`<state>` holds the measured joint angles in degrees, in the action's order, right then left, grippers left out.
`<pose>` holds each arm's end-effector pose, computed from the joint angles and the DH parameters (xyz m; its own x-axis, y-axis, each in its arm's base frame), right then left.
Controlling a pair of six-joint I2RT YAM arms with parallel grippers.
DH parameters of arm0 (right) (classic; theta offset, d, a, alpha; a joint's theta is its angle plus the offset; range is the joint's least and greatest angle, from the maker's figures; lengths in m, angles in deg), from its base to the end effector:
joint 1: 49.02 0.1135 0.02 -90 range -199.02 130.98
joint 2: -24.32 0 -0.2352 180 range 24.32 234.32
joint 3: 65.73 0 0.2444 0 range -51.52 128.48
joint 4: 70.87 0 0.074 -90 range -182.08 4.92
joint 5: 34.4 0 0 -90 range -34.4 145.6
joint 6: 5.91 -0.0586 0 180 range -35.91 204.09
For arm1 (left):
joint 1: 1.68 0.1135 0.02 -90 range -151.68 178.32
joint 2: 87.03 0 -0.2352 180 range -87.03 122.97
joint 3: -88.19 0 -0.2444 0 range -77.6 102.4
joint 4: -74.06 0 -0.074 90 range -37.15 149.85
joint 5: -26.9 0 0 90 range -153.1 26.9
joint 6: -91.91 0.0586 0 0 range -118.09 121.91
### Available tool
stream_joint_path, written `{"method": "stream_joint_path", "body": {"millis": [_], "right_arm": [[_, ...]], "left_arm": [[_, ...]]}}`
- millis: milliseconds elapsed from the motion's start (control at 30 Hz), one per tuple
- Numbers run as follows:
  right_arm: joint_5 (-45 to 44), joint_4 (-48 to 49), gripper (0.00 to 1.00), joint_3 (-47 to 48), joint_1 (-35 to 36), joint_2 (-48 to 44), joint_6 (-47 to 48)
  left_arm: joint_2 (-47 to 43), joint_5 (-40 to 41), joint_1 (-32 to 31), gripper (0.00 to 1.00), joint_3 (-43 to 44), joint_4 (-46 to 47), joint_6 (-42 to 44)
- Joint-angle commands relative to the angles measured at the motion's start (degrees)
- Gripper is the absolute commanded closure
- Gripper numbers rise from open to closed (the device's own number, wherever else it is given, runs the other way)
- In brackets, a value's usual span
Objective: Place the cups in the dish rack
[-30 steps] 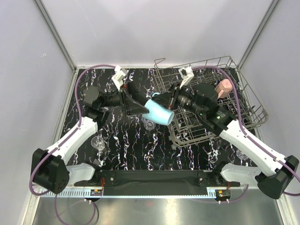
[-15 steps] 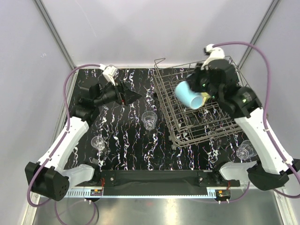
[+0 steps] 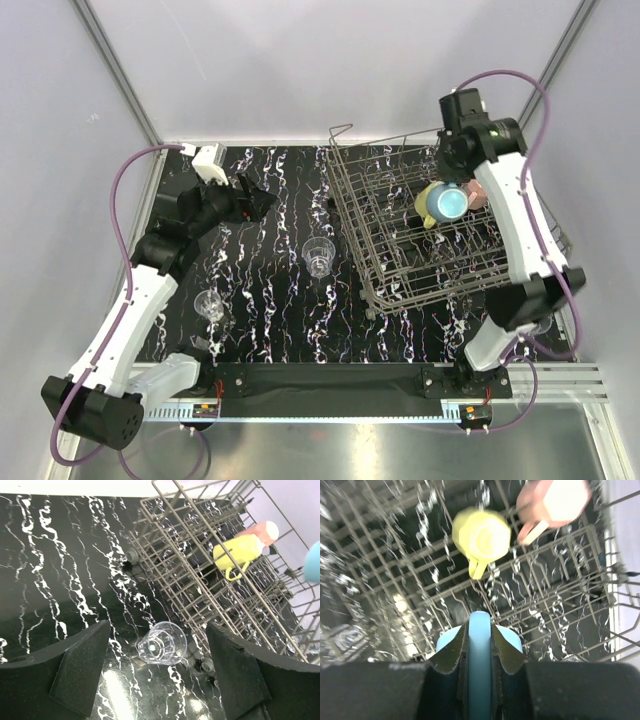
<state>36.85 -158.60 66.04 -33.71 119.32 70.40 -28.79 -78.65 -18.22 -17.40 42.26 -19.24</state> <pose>0.3115 0.0658 0.3935 -0.7408 0.0296 -0.6711 0.1241 0.9879 -0.0935 0.2415 -0.0881 0.3464 -0.4291 -0.2352 -0.8721 0.3934 0.8205 -0.4148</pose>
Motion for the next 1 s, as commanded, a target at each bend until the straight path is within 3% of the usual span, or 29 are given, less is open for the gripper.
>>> {"method": "stream_joint_path", "body": {"millis": [0,200,467,600,967], "right_arm": [[1.95,-8.93,1.00,2.68,-0.11,3.26,1.39],[9.86,-7.96,1.00,-3.10,-0.11,4.23,2.88],[12.85,-4.45,1.00,-13.05,-0.11,2.65,2.88],[12.59,-0.85,1.00,-18.22,-0.11,2.47,2.53],[12.68,5.57,1.00,-21.58,-0.19,5.72,1.91]], "left_arm": [[-0.14,2.72,0.10,0.16,2.81,0.27,1.72],[0.21,2.02,0.10,0.16,2.99,0.27,1.72],[0.39,0.97,0.10,0.16,2.99,0.44,1.72],[1.70,-0.97,0.10,0.16,3.51,0.27,1.63],[3.37,-1.06,0.10,0.16,3.60,-0.17,1.81]]}}
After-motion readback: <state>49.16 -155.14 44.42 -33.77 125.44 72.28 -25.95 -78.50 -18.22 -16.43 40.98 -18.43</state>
